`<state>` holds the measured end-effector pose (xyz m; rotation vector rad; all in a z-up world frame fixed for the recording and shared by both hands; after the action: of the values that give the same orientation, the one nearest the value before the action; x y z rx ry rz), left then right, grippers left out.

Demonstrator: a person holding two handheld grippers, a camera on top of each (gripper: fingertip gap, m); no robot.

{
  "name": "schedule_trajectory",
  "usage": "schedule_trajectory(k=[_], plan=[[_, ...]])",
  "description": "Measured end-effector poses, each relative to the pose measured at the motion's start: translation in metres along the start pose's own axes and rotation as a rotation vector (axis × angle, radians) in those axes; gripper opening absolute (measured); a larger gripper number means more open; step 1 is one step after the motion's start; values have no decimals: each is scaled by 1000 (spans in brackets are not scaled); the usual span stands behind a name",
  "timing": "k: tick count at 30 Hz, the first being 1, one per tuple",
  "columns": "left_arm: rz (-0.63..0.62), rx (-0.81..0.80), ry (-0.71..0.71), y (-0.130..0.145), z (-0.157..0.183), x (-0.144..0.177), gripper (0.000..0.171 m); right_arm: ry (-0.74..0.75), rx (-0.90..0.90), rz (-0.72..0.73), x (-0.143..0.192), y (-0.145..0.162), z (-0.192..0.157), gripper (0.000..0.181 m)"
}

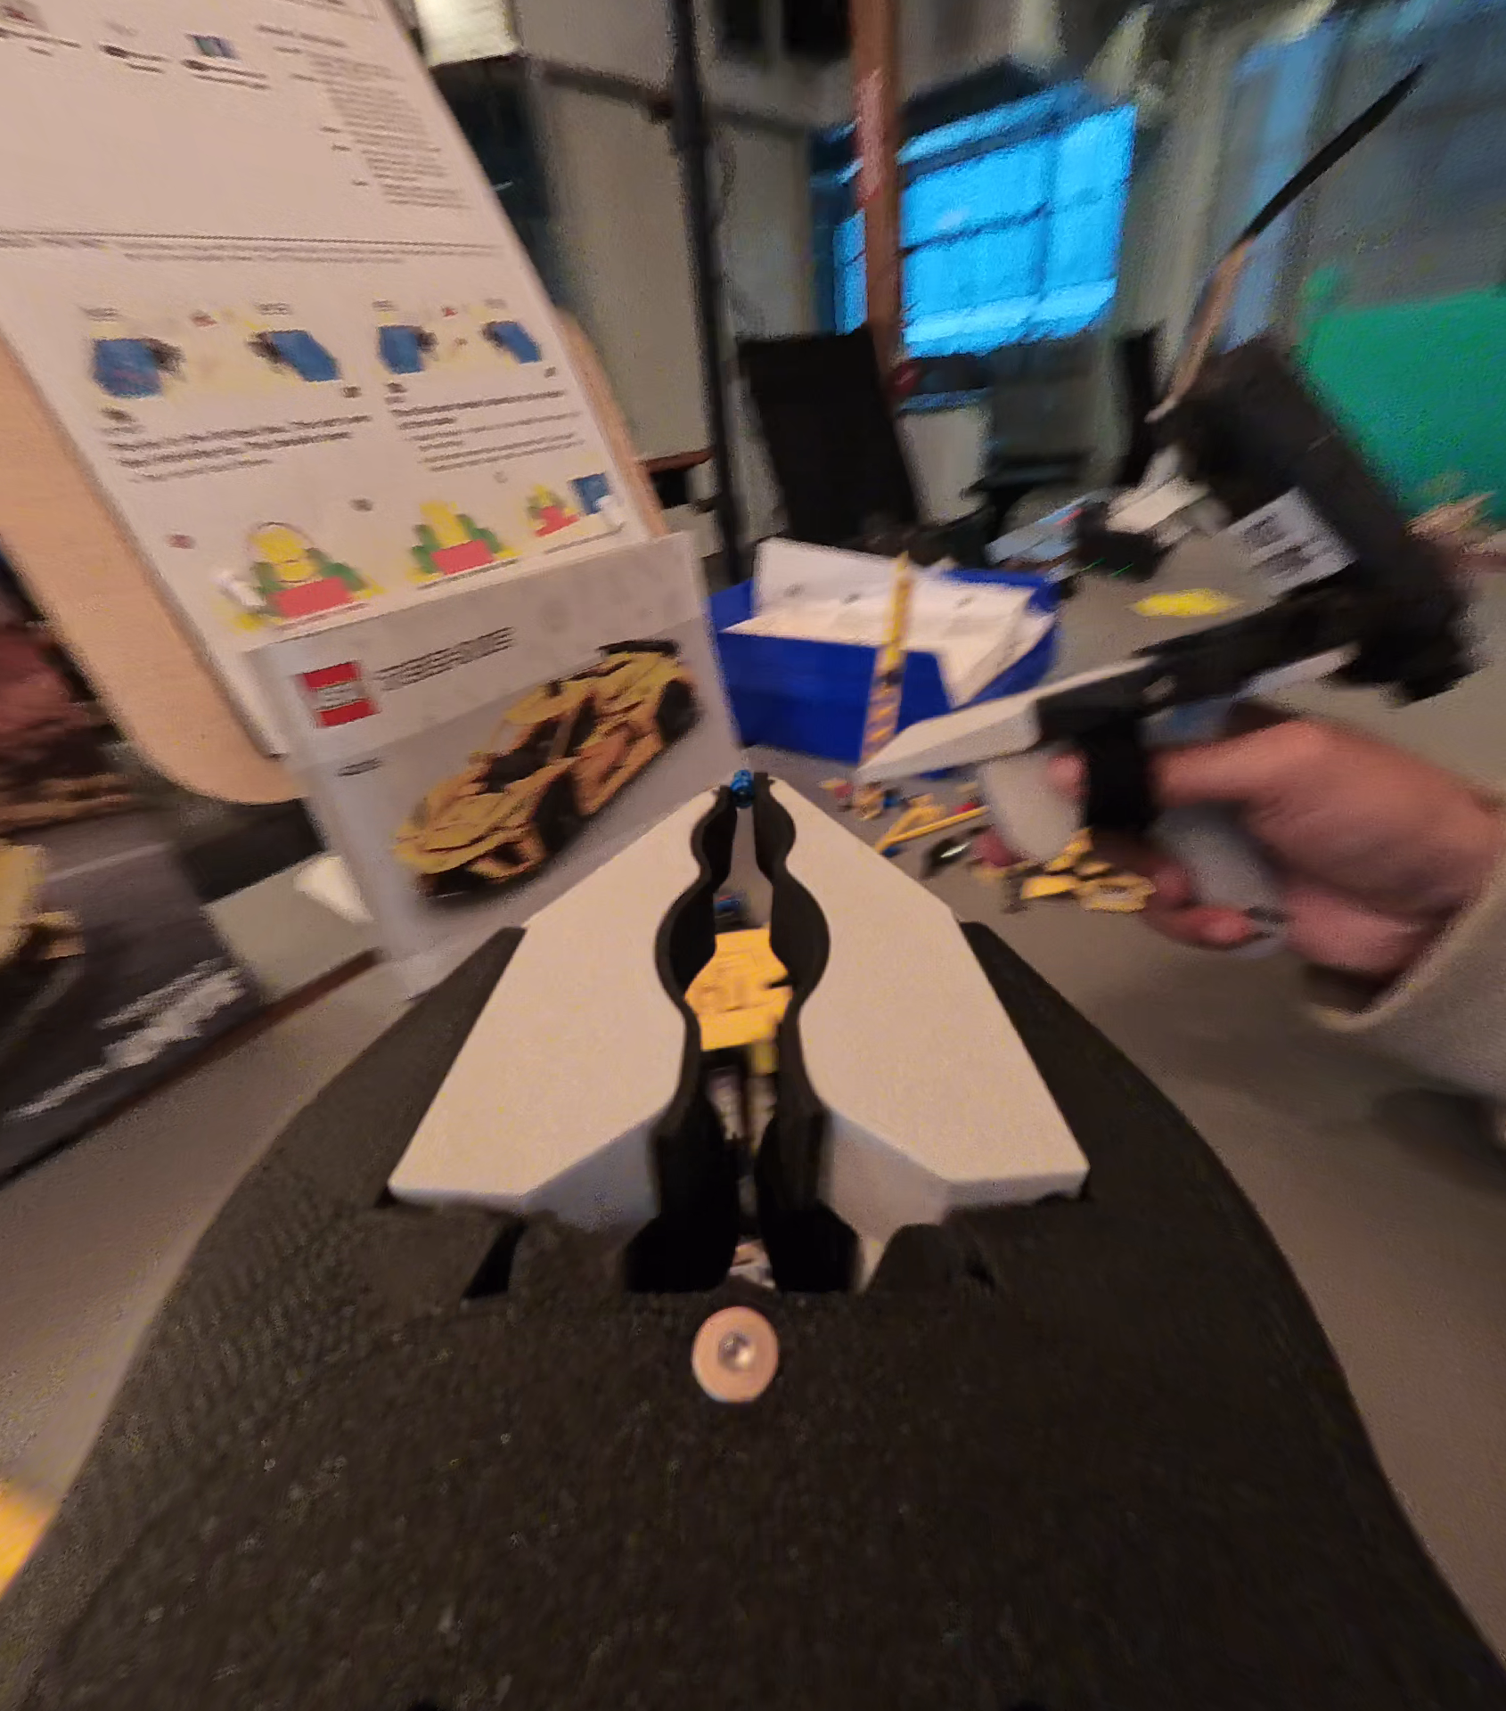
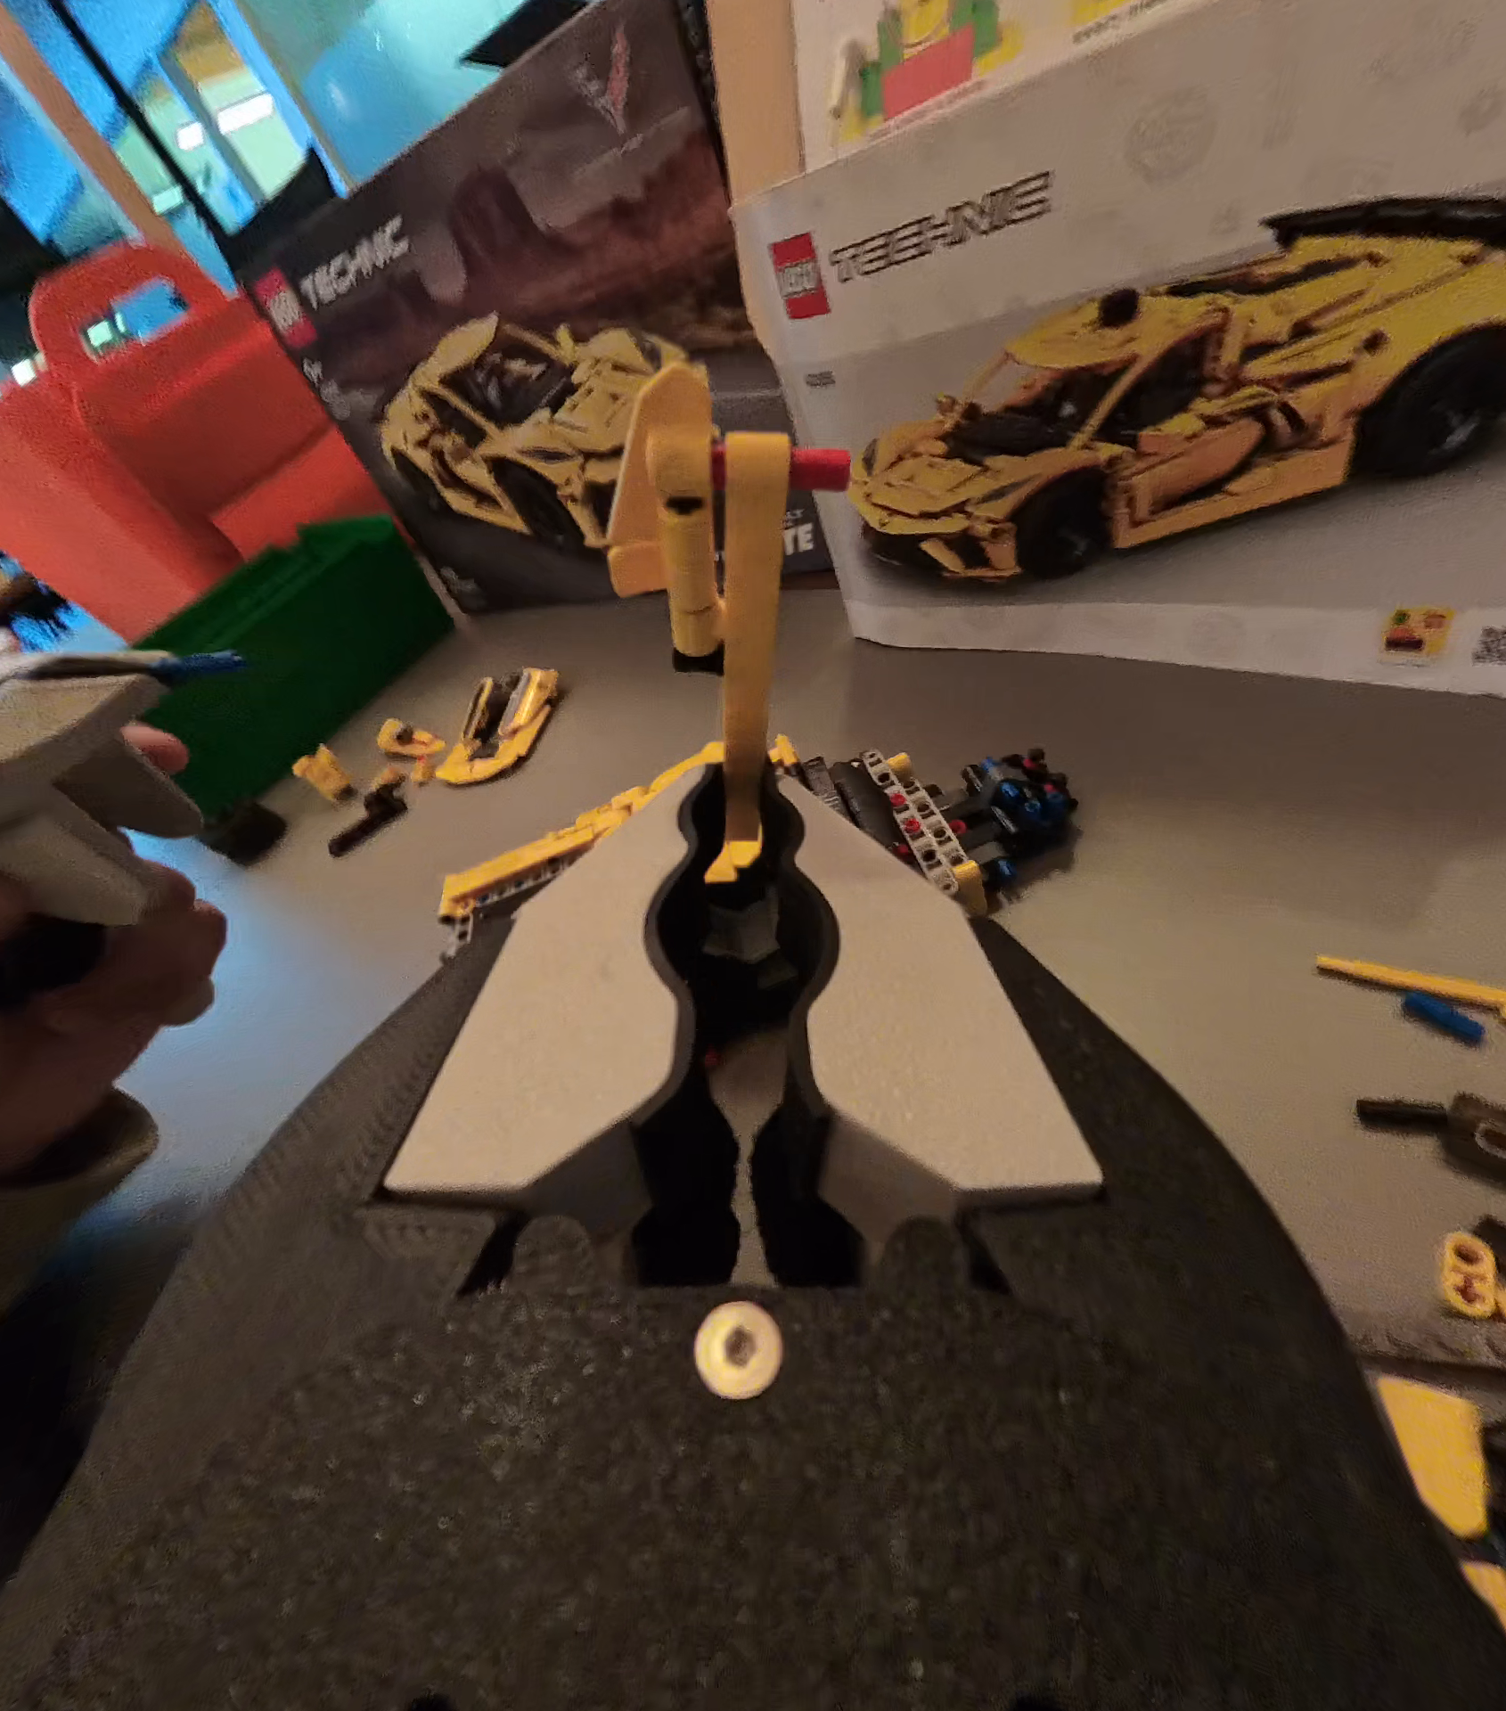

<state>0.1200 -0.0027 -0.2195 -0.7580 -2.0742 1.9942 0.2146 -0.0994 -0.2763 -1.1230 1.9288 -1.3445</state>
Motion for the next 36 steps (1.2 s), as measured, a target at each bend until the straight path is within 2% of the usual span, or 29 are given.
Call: schedule_trajectory(k=[1, 3, 6, 10, 13, 17, 19, 22, 26, 29, 30, 32, 36], plan=[[-28, 70, 93, 6, 11, -2, 3, -23, 18, -4, -3, 1, -7, 6], [-229, 137, 292, 41, 39, -3, 3, -74, -3, -6, -7, 2, -17, 6], [-460, 81, 451, 85, 74, 6, 3, -127, -56, 0, -7, 0, -23, 6], [-601, -53, 387, 121, 80, 3, 4, -153, -118, 3, -6, 2, -26, 6], [-583, -13, 395, 125, 93, -3, 4, -122, -111, 11, -1, -6, -14, 7], [-490, 2, 327, 117, 96, -29, 4, 147, -4, 162, 39, -56, 56, 6], [-550, 38, 294, 119, 102, -50, 4, 221, -12, 231, 57, -71, 74, 6], [-646, 81, 286, 129, 116, -89, 4, 212, -10, 286, 63, -79, 72, 6], [-651, 161, 319, 155, 135, -125, 4, 210, 1, 261, 60, -74, 72, 6], [-642, 120, 328, 166, 143, -126, 4, 166, -44, 238, 55, -70, 68, 6], [-641, 110, 317, 170, 143, -125, 9, 159, -45, 217, 53, -67, 67, 6], [-634, 194, 342, 170, 147, -118, 24, 135, -49, 191, 49, -62, 63, 6], [-497, 351, 374, 131, 133, -103, 36, 77, -67, 132, 39, -51, 52, 6]])
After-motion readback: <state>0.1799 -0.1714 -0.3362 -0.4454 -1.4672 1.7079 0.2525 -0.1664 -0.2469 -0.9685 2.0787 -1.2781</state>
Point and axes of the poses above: each gripper's, where its closed fingertips meet, x back along the fingers, y out of its underside, z = x × y across the jaws, the point moved 2 cm from there along x, back along the fingers, and after that the axes turned 12 degrees about z, right-handed, at the moved point
